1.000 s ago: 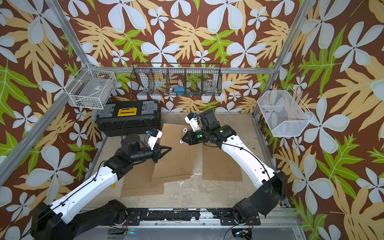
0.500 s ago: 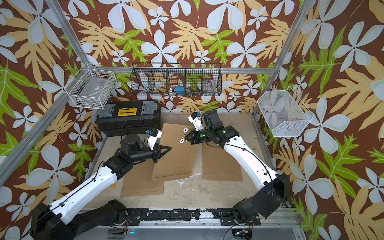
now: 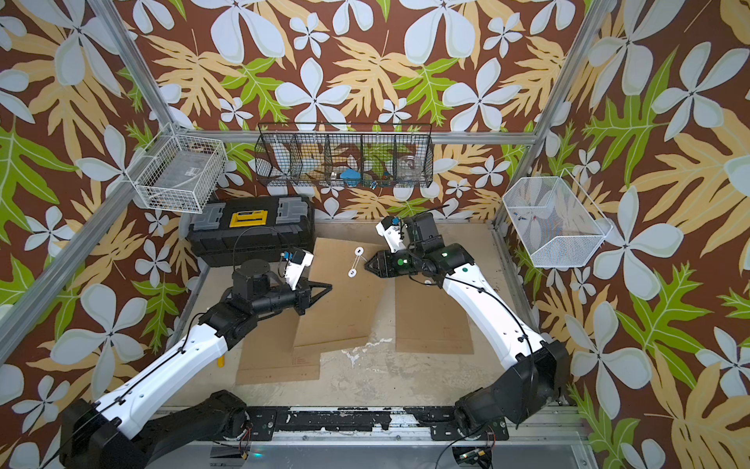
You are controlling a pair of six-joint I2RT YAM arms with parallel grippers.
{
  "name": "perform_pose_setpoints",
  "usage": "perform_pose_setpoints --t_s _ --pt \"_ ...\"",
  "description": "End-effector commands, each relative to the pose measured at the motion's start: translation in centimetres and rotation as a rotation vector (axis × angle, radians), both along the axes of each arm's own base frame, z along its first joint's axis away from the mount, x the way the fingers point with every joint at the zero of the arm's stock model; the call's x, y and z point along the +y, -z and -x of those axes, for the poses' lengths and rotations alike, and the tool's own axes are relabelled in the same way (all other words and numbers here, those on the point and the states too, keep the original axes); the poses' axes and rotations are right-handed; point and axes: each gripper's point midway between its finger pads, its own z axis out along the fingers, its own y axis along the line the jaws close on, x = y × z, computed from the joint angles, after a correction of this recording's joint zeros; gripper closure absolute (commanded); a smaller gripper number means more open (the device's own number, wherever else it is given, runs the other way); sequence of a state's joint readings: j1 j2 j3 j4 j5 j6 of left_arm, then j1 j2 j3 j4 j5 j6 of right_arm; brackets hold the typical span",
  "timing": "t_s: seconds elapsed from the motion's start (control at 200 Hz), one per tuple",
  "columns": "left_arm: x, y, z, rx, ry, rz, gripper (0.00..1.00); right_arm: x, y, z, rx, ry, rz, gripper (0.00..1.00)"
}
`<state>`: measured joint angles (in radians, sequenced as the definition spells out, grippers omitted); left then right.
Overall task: Close the mouth of the file bag
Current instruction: Place the file bag at the center of the board.
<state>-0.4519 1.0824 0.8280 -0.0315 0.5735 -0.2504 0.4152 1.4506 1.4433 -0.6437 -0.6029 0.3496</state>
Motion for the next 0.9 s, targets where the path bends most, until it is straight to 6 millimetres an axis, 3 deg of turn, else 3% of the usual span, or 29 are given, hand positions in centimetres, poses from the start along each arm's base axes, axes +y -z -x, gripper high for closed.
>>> perform_pose_setpoints --t_s 0.0,0.07,0.19,0.3,0.435,0.666,0.776,0.896 --pt "0.1 0.4 -0.1 0.102 0.005 0.079 1.00 -2.0 0.0 0.1 -0.011 0.035 0.009 0.54" --pt "0.3 0.8 0.3 0.185 0.022 0.126 1.00 -3.2 0.3 0.1 -0.009 0.068 0.015 0.49" --pt "1.7 2.0 0.5 0.309 0.021 0.189 1.00 -3.6 1.9 0.7 0.018 0.071 0.029 0.40" --pt "2.0 5.3 0.1 0.385 -0.016 0.163 1.00 -4.7 3.4 0.1 0.007 0.134 0.080 0.39" --pt "3.4 10.6 -1.9 0.433 -0.163 0.054 1.00 -6.4 4.7 -0.6 -0.014 0.214 0.171 0.38" --pt "2.2 16.1 -4.8 0.502 -0.200 -0.096 1.00 -8.0 7.1 -0.3 -0.009 0.286 0.222 0.38" --pt "1.8 19.0 -5.1 0.554 -0.210 -0.154 1.00 -8.0 8.1 0.1 0.014 0.284 0.215 0.39" --pt "2.1 20.3 -5.7 0.558 -0.262 -0.198 0.96 -8.1 9.0 0.4 0.020 0.281 0.221 0.39"
